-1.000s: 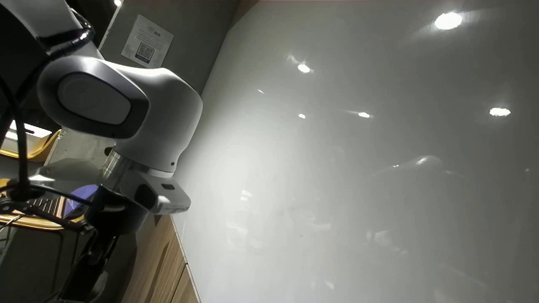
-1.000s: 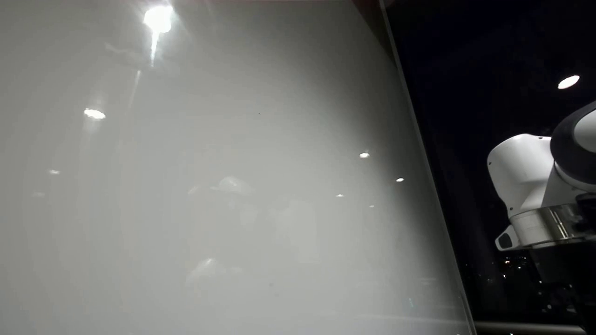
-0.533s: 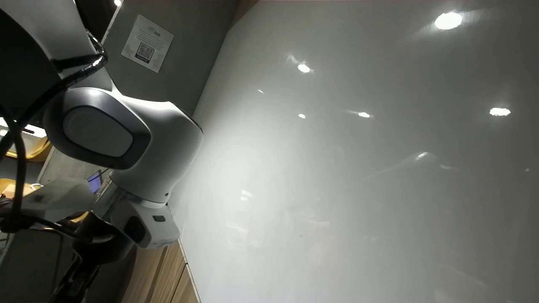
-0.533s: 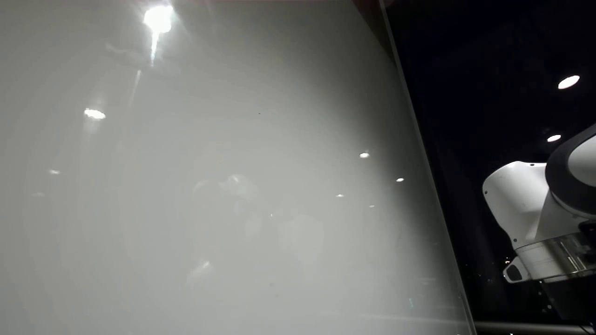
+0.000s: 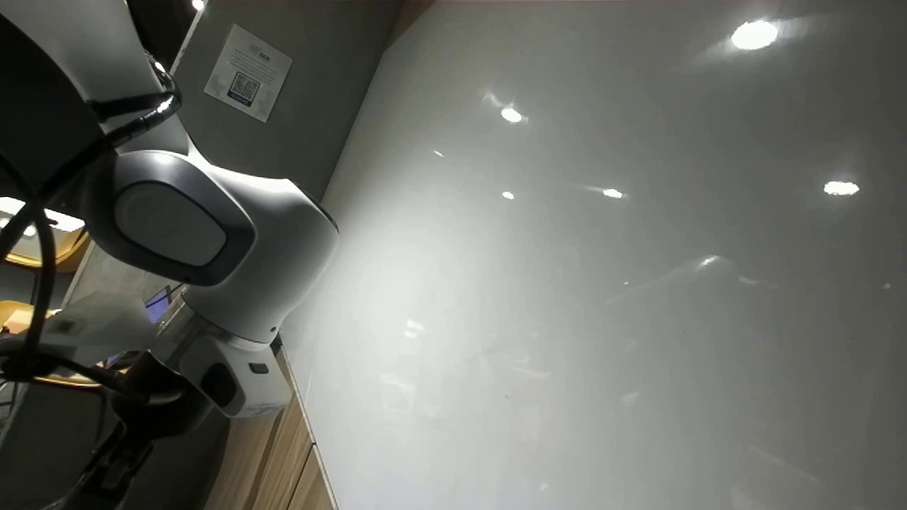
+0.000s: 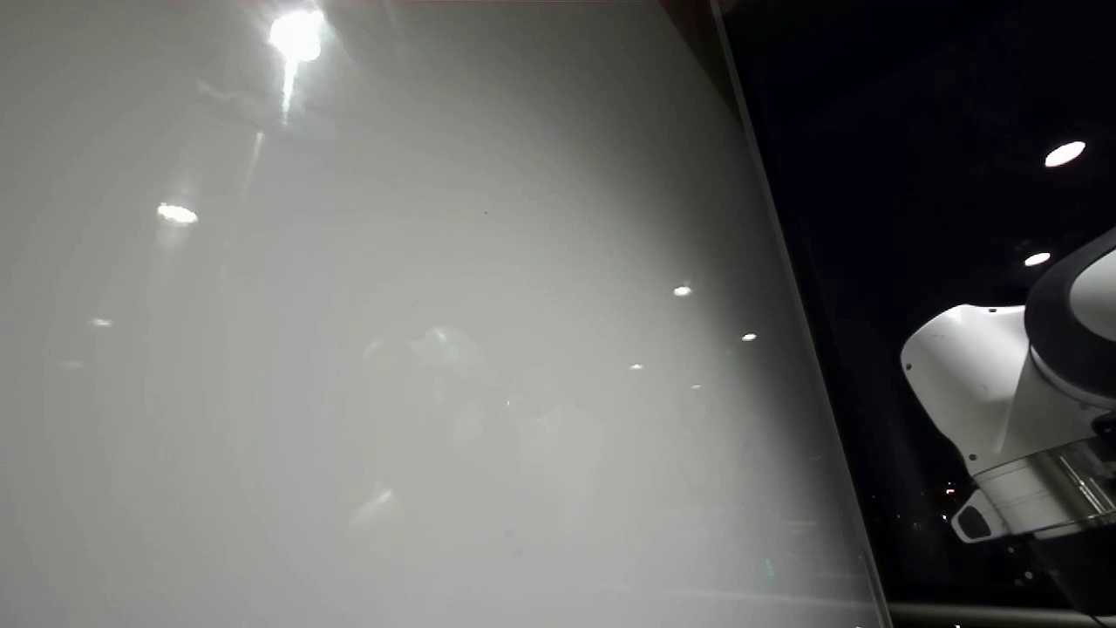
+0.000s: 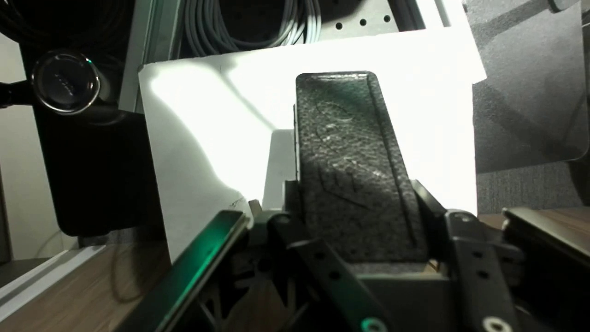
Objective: Erase the drawings on the board
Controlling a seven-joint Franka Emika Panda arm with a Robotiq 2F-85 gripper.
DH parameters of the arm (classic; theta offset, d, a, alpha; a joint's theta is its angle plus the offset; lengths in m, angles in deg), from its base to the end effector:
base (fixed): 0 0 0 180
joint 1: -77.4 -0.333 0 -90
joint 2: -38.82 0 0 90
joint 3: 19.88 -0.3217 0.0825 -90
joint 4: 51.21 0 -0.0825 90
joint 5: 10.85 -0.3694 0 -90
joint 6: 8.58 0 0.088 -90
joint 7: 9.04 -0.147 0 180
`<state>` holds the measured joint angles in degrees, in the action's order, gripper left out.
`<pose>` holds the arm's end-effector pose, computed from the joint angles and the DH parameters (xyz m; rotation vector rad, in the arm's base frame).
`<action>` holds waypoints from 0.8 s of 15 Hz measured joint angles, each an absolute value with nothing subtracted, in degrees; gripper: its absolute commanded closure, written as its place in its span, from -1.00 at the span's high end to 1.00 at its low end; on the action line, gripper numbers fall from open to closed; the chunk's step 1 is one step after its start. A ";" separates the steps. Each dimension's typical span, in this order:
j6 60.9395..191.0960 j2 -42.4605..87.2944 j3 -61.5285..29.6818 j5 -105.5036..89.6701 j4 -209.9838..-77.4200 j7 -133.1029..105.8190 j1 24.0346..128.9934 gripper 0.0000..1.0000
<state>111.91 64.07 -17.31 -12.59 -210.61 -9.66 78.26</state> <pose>0.3104 -0.0141 0.2974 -3.0686 0.1269 0.3672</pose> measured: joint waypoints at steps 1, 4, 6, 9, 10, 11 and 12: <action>111.40 64.11 -17.37 -12.61 -210.60 -9.66 78.08 0.56; 109.82 64.18 -17.44 -12.75 -210.54 -9.66 77.36 0.93; 109.36 64.25 -17.50 -13.13 -210.53 -9.66 76.79 1.00; 109.24 64.44 -17.68 -13.69 -210.52 -9.65 76.44 1.00; 109.23 64.54 -17.72 -13.78 -210.52 -9.65 76.43 1.00; 109.21 64.62 -17.74 -13.82 -210.52 -9.65 76.43 1.00; 109.21 64.67 -17.74 -13.83 -210.52 -9.65 76.43 1.00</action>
